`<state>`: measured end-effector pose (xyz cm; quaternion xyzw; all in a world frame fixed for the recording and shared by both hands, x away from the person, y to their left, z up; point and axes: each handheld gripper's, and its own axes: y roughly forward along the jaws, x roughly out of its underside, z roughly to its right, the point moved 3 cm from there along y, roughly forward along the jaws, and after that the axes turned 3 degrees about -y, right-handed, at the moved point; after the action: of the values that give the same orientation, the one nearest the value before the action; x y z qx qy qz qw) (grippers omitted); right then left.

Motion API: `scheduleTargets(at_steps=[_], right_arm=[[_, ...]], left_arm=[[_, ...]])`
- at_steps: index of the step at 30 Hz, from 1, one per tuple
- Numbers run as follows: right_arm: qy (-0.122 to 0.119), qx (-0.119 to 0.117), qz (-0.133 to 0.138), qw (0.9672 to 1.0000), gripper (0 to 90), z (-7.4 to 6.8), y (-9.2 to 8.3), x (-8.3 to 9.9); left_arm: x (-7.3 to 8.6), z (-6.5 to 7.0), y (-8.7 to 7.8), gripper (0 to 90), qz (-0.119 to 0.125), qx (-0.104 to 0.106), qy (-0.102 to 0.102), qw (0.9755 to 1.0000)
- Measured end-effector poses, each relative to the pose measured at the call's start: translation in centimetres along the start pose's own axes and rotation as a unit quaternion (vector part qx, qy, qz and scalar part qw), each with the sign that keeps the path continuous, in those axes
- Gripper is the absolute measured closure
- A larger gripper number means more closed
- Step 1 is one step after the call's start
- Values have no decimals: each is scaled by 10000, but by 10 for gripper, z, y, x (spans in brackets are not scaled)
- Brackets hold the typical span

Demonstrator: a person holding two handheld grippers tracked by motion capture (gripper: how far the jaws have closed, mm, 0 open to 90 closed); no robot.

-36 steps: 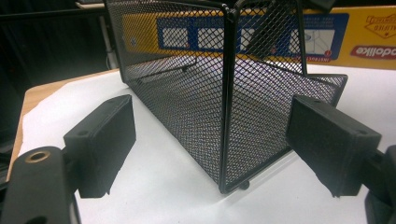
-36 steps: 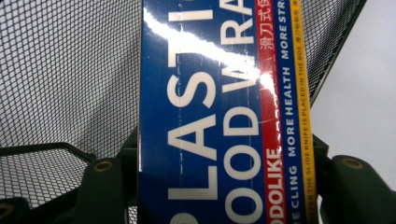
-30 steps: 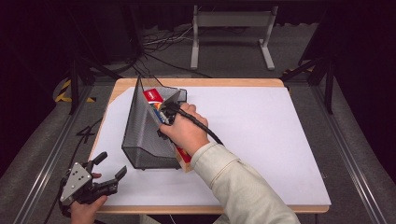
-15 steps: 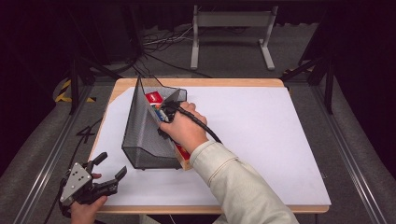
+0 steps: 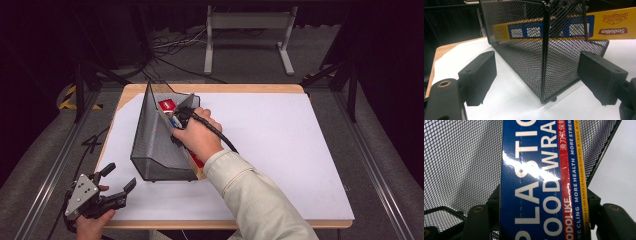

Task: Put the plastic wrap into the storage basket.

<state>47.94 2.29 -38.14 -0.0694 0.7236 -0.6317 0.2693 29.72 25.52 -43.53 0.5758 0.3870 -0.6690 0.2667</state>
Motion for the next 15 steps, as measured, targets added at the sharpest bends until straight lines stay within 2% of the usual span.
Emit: scheduleTargets(at_steps=[6, 15], right_arm=[[-61, 7, -82, 9999, 390, -2, 2, -3], [-28, -37, -47, 10000, 369, -2, 1, -4]], left_arm=[[0, 0, 0, 170, 6, 11, 11, 10000], [0, 0, 0, 170, 2, 18, 12, 10000]])
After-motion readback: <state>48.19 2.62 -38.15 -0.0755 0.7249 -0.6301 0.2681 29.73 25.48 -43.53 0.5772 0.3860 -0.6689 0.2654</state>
